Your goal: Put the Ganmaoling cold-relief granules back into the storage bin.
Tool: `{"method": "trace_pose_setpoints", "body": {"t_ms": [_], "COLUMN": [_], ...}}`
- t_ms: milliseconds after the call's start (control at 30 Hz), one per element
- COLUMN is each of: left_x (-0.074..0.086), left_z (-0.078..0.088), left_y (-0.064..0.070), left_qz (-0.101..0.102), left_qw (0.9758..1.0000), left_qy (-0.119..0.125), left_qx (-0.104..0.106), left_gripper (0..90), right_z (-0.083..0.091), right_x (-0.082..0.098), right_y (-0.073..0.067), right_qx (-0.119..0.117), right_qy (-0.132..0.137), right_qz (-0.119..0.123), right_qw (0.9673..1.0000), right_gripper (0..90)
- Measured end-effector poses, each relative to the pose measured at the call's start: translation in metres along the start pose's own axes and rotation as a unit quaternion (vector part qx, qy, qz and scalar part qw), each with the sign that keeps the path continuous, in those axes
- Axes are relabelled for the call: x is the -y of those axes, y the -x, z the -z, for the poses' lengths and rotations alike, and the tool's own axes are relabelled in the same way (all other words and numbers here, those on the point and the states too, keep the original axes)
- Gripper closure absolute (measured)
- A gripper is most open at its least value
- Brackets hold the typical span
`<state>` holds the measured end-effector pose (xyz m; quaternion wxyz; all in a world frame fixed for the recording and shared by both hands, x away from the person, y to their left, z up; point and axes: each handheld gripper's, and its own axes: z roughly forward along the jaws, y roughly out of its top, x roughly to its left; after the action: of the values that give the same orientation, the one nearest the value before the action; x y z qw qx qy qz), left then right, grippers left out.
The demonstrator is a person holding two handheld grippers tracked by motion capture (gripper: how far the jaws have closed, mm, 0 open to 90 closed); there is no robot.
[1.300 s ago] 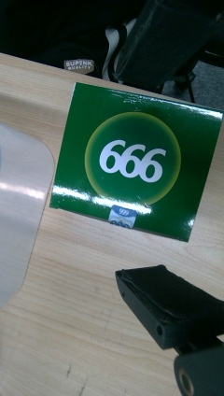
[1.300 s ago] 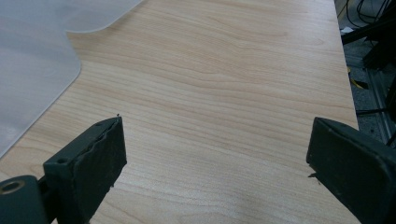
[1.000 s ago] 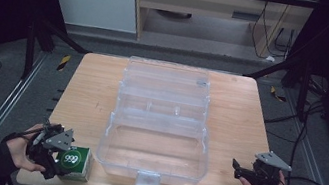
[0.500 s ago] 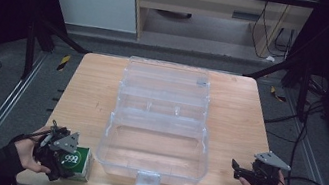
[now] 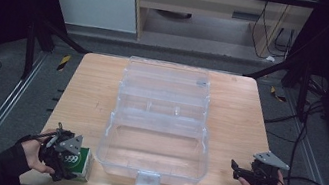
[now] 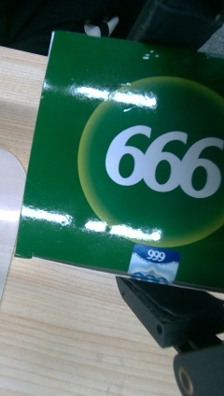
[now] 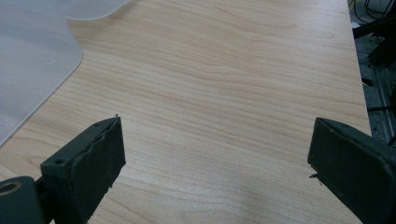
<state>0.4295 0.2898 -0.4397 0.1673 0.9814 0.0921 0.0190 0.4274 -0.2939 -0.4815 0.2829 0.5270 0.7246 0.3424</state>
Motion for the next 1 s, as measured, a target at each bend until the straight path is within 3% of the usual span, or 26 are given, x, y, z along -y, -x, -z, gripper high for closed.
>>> {"method": "trace_pose_setpoints", "body": {"t_ms": [533,1000], "left_x": [0.0,-0.01], "left_z": [0.004,0.041], "left_y": [-0.001,-0.003], "left_qz": [0.004,0.0], "left_qw": [0.9999,0.9995], "left_qy": [-0.003,0.025], "left_qx": [0.01,-0.017], "left_gripper": [13.5,13.8], "right_z": [-0.001,0.0], "right_x": [0.0,0.0], "right_y": [0.0,0.0], "right_qx": [-0.002,-0.005], "right_qy": [-0.003,-0.001], "right_qz": [0.0,0.0], "right_qw": [1.0,1.0], "right_gripper": [4.5,5.2]}}
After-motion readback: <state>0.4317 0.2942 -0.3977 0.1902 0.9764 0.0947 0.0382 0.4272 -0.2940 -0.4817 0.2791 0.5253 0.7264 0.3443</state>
